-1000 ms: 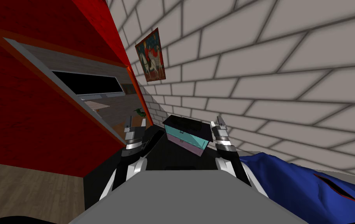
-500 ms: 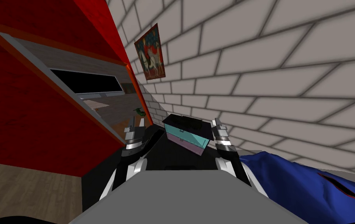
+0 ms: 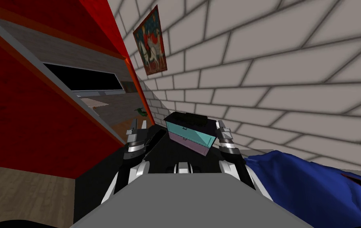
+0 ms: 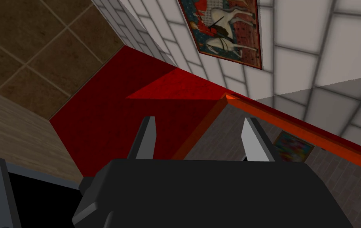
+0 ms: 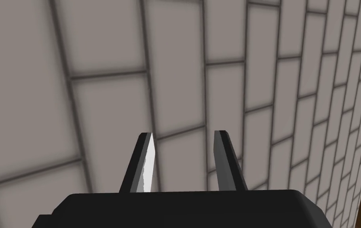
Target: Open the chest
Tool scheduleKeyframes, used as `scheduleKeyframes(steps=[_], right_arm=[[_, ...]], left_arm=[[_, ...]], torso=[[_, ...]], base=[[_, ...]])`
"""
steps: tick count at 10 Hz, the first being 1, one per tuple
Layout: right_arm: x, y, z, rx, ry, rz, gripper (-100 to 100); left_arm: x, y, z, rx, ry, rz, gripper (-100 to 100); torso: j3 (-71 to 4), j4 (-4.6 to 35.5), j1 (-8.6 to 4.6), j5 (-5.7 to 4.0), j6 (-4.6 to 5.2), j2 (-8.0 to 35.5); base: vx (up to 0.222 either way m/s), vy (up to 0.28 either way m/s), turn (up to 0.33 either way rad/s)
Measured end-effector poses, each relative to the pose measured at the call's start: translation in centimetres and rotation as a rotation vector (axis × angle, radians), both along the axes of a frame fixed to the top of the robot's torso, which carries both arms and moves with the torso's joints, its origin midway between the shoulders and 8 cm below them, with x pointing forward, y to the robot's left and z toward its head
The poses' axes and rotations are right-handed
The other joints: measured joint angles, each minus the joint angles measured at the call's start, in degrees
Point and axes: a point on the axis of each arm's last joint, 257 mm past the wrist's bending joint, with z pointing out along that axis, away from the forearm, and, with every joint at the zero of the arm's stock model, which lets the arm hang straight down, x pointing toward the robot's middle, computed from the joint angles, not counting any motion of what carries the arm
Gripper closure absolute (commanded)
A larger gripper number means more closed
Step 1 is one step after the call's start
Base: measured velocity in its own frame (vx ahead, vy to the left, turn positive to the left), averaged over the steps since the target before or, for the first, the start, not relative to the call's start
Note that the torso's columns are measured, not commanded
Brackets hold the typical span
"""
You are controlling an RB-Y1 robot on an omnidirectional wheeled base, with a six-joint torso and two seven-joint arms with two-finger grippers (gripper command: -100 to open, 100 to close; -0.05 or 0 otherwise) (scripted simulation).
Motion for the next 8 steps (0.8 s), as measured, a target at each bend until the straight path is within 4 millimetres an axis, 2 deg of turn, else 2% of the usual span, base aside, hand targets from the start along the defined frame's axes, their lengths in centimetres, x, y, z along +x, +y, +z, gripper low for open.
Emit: scheduleKeyframes(steps=[1,2,3,5,7,8], right_arm=[[0.3,0.3,-1.4,-0.025,0.040,0.005,-100],[0.9,0.4,-2.0,-0.040,0.062,0.007,-100],[1.3,0.4,-3.1,-0.058,0.096,0.007,-100],[3.0,0.3,-6.6,-0.108,0.199,0.003,-100],[3.6,0.1,-9.6,-0.141,0.281,-0.007,-100],[3.7,0.0,-10.5,-0.152,0.309,-0.010,-100]], left_arm=[[0.0,0.0,0.0,0.000,0.000,0.000,0],[0.0,0.0,0.0,0.000,0.001,0.000,0],[0.0,0.0,0.0,0.000,0.001,0.000,0],[0.0,0.0,0.0,0.000,0.001,0.000,0],[0.0,0.0,0.0,0.000,0.001,0.000,0],[0.0,0.0,0.0,0.000,0.001,0.000,0]], torso=[[-4.0,1.9,0.08,0.02,-0.03,1.9],[-5.1,2.4,0.06,0.03,0.00,2.4],[-5.3,2.6,0.04,0.01,0.00,2.6],[-5.4,2.7,0.07,0.02,-0.01,2.6],[-5.4,2.7,-0.04,-0.02,-0.01,2.7],[-5.4,2.7,-0.05,-0.01,0.02,2.7]], base=[[0.010,0.027,0.117],[0.009,0.032,0.099],[0.013,0.051,0.186],[0.021,0.051,0.156],[0.017,0.034,0.139],[0.016,0.039,0.202]])
